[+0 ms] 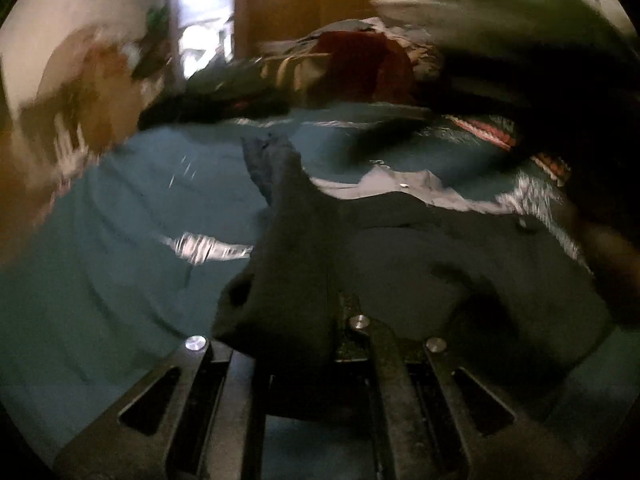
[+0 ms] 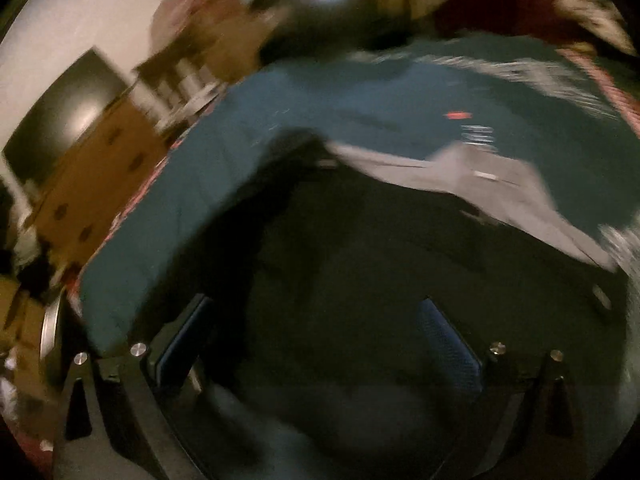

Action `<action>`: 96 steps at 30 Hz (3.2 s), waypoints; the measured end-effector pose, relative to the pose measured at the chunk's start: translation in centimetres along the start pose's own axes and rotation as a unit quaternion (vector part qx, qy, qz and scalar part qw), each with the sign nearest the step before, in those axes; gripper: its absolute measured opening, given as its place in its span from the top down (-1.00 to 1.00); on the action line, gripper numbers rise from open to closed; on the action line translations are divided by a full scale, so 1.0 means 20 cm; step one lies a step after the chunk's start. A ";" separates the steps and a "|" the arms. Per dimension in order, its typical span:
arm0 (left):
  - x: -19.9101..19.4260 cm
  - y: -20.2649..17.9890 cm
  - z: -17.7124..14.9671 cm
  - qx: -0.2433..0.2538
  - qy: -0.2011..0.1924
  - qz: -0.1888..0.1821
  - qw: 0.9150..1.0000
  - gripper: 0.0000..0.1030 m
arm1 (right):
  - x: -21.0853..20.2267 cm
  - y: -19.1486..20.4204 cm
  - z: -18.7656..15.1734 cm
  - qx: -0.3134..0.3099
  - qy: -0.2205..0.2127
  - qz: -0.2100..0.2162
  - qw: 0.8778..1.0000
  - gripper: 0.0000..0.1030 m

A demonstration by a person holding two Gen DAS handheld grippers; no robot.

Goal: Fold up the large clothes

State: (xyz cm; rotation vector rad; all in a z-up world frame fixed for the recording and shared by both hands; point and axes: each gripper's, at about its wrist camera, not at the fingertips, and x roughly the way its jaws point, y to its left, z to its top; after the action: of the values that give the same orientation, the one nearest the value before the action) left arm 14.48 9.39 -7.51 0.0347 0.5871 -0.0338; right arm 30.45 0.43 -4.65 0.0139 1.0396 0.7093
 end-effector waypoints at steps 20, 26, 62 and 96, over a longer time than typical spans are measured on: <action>0.12 -0.22 -0.01 0.114 0.008 -0.008 0.993 0.93 | 0.23 -0.31 0.23 0.083 0.029 0.075 0.993 -1.00; 0.14 -0.27 -0.01 0.134 0.015 -0.010 0.991 0.93 | 0.37 -0.28 0.22 0.041 0.050 0.017 0.998 -0.53; 0.05 -1.29 -0.11 0.258 0.067 -0.217 0.939 0.06 | -0.41 -1.88 -0.83 0.310 -0.023 0.084 0.947 0.40; -0.23 -0.70 -0.26 0.233 0.065 -0.089 0.966 0.55 | -0.70 -1.49 -1.30 0.308 -0.053 -0.003 0.950 0.89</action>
State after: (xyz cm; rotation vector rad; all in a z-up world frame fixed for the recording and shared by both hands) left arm 7.23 -4.28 -9.71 0.4455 0.7012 -0.3461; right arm 21.33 -38.58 -17.30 0.5826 1.1217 0.3489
